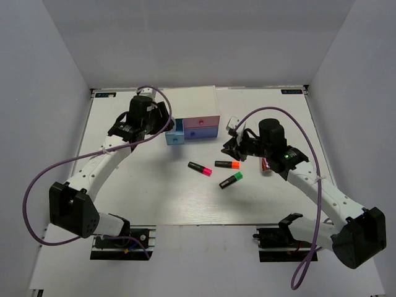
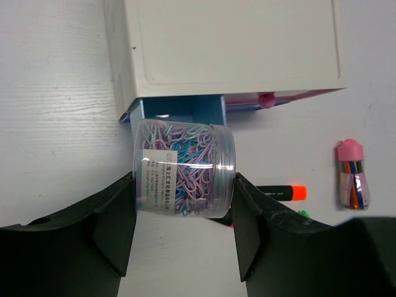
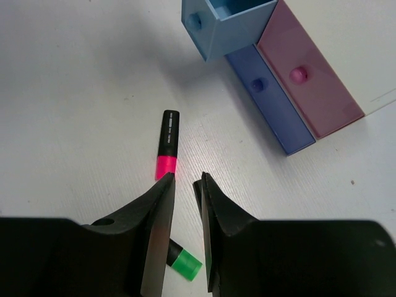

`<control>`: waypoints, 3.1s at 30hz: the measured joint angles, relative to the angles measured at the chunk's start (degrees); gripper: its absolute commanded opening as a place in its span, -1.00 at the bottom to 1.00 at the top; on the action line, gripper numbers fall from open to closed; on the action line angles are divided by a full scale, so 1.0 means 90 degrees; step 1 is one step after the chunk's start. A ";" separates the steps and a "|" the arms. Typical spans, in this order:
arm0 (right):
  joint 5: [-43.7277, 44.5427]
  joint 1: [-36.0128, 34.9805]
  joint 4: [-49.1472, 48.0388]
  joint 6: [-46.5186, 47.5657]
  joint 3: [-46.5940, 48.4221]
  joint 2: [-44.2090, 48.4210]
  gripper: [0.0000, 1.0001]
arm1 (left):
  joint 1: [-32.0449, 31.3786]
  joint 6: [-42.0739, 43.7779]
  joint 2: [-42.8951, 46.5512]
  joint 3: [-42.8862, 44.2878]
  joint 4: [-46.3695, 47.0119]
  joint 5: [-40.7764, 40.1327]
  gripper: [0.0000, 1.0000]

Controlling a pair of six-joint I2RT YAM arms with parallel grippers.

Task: Sort the stationery into containers
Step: Place the stationery into the container

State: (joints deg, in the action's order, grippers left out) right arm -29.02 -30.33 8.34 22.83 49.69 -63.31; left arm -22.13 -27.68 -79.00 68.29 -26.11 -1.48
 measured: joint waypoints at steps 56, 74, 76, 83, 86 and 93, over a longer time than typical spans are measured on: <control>-0.0087 0.0090 -0.0282 -0.0148 -0.0214 0.0121 0.09 | -0.0920 -0.0323 -0.1008 0.1226 -0.0420 -0.1299 0.62; -0.0085 0.0121 -0.0284 -0.0153 -0.0214 0.0119 0.12 | -0.0920 -0.0257 -0.1008 0.1202 -0.0452 -0.1462 0.02; -0.0085 0.0121 -0.0284 -0.0153 -0.0214 0.0119 0.12 | -0.0920 -0.0248 -0.1008 0.1202 -0.0452 -0.1462 -0.01; -0.0083 0.0148 -0.0284 -0.0155 -0.0214 0.0119 0.12 | -0.0920 -0.0180 -0.1008 0.1200 -0.0459 -0.1501 -0.01; -0.0083 0.0155 -0.0284 -0.0155 -0.0214 0.0119 0.12 | -0.0930 -0.0131 -0.1008 0.1200 -0.0461 -0.1574 -0.01; -0.0083 0.0160 -0.0284 -0.0155 -0.0214 0.0119 0.12 | -0.0937 0.0029 -0.1008 0.1202 -0.0498 -0.1790 -0.04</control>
State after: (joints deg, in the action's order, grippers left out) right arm -29.76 -28.88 5.78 21.43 47.77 -62.24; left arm -30.57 -27.42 -88.07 79.11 -30.59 -17.58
